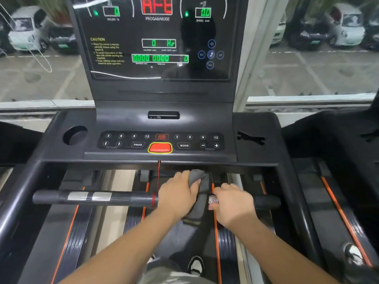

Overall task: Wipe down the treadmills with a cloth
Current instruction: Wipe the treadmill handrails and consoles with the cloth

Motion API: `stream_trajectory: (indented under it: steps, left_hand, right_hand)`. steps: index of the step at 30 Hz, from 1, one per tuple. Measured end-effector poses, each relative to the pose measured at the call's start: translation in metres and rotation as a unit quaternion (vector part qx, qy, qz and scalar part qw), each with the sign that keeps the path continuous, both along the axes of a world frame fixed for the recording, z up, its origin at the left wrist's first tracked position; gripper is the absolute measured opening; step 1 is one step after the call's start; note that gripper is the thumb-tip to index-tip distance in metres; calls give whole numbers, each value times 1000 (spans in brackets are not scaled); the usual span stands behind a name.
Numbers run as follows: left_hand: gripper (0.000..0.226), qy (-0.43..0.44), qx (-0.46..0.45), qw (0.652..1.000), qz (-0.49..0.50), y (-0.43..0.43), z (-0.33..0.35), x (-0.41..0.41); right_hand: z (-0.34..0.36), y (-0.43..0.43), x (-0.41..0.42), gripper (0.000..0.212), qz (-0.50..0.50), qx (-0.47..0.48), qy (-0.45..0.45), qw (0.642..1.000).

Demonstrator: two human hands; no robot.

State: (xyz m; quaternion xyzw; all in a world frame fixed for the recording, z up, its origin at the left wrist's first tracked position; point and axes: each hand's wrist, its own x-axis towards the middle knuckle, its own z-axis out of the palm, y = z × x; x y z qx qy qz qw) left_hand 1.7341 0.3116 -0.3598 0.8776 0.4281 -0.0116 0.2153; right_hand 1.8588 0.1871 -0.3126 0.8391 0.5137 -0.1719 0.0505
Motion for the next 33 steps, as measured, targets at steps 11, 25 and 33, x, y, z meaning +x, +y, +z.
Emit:
stream_trajectory:
  steps: [11,25,33]
  left_hand:
    - [50,85,-41,994,-53,16,7,13]
    - [46,-55,141,980,-130,-14,-14,-49]
    - [53,188,-213,957,-64,46,19,39]
  right_hand:
    - [-6,-2,2,31,-1,33,-5,999]
    - [-12,-6,0,24,-28,75,7,997]
    - [-16,-6,0,36,-24,62,5,998]
